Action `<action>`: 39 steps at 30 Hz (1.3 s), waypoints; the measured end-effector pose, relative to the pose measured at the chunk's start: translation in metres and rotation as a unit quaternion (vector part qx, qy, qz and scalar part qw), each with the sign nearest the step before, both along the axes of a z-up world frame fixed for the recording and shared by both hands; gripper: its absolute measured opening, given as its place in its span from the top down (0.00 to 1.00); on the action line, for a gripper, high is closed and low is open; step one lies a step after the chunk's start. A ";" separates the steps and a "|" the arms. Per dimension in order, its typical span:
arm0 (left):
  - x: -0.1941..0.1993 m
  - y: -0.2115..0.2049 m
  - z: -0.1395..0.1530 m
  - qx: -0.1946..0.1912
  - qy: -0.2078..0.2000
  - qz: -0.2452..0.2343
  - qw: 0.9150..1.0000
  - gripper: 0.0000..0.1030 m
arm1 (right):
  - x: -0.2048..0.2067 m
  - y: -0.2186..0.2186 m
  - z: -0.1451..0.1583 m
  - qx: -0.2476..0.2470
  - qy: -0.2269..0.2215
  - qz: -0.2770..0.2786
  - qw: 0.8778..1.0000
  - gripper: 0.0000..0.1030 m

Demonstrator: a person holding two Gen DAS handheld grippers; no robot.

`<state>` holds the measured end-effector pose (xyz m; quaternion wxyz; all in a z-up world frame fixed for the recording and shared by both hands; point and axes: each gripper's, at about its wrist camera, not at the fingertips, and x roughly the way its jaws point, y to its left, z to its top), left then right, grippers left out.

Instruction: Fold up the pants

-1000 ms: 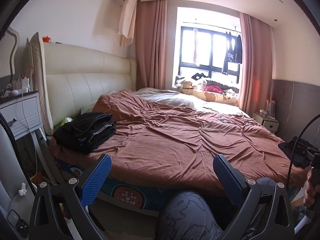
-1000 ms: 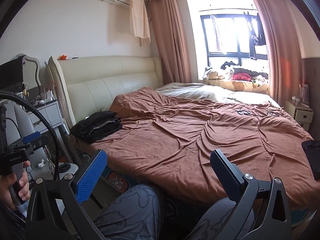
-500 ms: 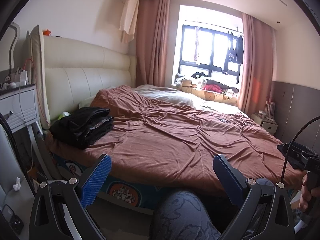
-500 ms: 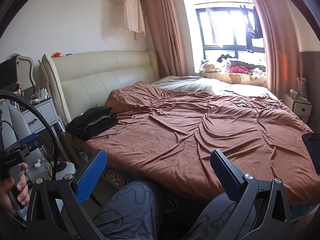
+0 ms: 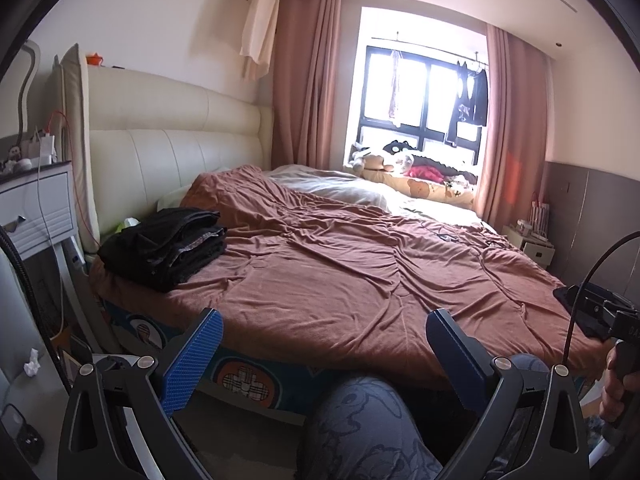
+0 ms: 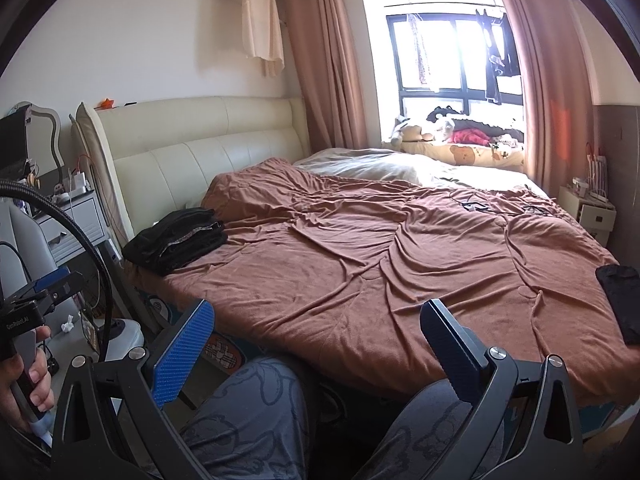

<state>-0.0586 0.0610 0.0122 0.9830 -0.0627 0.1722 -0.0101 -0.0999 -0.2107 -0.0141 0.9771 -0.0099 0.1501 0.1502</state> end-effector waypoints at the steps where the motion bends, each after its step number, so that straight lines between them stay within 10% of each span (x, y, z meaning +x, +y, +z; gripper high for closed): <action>1: 0.000 0.000 0.000 0.000 0.000 0.000 1.000 0.00 | 0.000 -0.001 0.000 0.001 0.000 -0.001 1.000 0.00; 39: 0.001 -0.011 0.001 0.032 0.002 0.016 0.999 0.00 | 0.003 -0.003 0.004 -0.021 0.002 -0.013 1.000 0.00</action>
